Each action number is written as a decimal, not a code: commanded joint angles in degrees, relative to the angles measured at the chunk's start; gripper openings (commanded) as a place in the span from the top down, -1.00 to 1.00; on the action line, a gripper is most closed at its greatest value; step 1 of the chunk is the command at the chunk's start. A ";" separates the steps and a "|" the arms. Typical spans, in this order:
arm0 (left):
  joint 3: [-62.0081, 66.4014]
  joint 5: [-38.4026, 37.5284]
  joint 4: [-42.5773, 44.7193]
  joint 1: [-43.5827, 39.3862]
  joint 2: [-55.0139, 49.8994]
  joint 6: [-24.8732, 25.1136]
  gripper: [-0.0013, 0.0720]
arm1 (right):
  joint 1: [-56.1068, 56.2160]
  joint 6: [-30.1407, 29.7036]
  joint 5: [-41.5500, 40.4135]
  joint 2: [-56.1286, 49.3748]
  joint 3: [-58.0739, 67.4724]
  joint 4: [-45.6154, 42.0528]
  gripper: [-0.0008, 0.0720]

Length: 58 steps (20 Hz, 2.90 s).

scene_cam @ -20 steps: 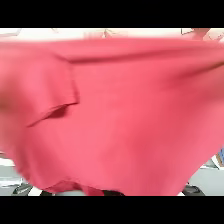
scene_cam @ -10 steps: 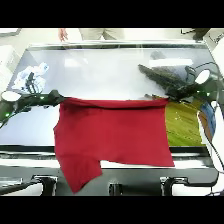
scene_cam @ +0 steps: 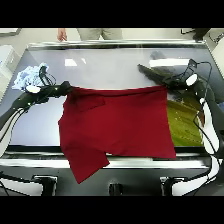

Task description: Fold the clothes and pants, and hang the long-sleeved shirts on hangers.

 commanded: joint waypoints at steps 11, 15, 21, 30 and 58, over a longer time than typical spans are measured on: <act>4.22 -14.69 3.76 2.10 3.63 -2.19 0.90 | -3.39 4.96 18.27 0.81 6.69 -6.99 0.89; 3.08 -36.92 23.85 4.68 9.40 -18.64 0.90 | -5.57 0.00 43.30 4.81 7.28 -9.90 0.89; -11.56 -36.26 26.12 1.44 9.35 -20.06 0.90 | -5.38 -4.68 43.25 4.20 -5.33 -10.36 0.89; -7.80 -38.14 25.83 4.02 9.60 -19.54 -0.30 | -5.79 -5.73 46.53 5.09 -2.89 -10.88 -0.30; -45.13 -41.59 19.63 9.79 30.38 -6.95 -0.42 | -18.58 -8.79 51.19 18.49 -24.52 -6.69 -0.56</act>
